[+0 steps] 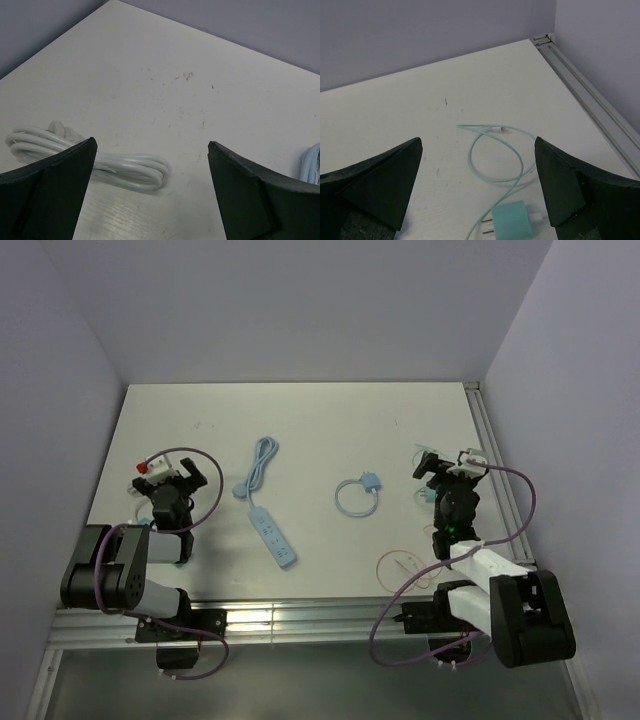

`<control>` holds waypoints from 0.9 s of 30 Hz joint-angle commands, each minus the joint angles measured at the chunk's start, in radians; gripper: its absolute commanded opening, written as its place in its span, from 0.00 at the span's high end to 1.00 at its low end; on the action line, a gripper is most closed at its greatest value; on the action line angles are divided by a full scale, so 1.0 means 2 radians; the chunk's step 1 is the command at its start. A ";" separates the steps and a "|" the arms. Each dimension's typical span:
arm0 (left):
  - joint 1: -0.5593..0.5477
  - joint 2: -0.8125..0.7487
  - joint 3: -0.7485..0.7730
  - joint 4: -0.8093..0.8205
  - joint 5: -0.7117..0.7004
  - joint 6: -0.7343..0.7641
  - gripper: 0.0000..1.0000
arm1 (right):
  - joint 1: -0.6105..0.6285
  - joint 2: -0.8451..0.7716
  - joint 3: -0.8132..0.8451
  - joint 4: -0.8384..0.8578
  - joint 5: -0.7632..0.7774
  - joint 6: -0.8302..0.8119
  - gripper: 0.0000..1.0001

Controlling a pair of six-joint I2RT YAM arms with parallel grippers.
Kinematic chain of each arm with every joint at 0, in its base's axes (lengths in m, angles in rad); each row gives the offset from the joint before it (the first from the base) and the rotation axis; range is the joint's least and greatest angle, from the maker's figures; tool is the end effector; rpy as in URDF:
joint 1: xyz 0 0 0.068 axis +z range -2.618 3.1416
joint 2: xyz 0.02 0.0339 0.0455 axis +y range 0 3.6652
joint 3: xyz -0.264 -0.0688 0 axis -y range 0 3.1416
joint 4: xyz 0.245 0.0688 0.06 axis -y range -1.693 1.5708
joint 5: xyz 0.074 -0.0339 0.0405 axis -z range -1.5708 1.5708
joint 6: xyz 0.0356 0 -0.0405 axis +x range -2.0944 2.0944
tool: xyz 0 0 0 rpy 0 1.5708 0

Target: Insert the plug

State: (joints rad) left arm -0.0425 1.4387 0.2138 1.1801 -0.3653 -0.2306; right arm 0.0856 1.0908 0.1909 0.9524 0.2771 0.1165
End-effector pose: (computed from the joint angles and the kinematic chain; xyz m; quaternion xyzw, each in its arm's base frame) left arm 0.2322 0.0029 0.1603 -0.1917 0.6958 0.0375 0.6911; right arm 0.2056 0.0079 0.1987 0.1107 0.6801 -0.0221 0.7244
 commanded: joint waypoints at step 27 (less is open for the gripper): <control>-0.071 -0.323 0.115 -0.411 -0.027 -0.243 0.01 | 0.048 0.024 0.256 -0.514 -0.136 0.212 0.10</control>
State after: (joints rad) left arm -0.1806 0.8009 0.3450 0.5797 -0.3889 -0.5655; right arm 0.1772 1.0557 0.6216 0.1078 0.1059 0.5243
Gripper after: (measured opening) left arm 0.995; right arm 0.905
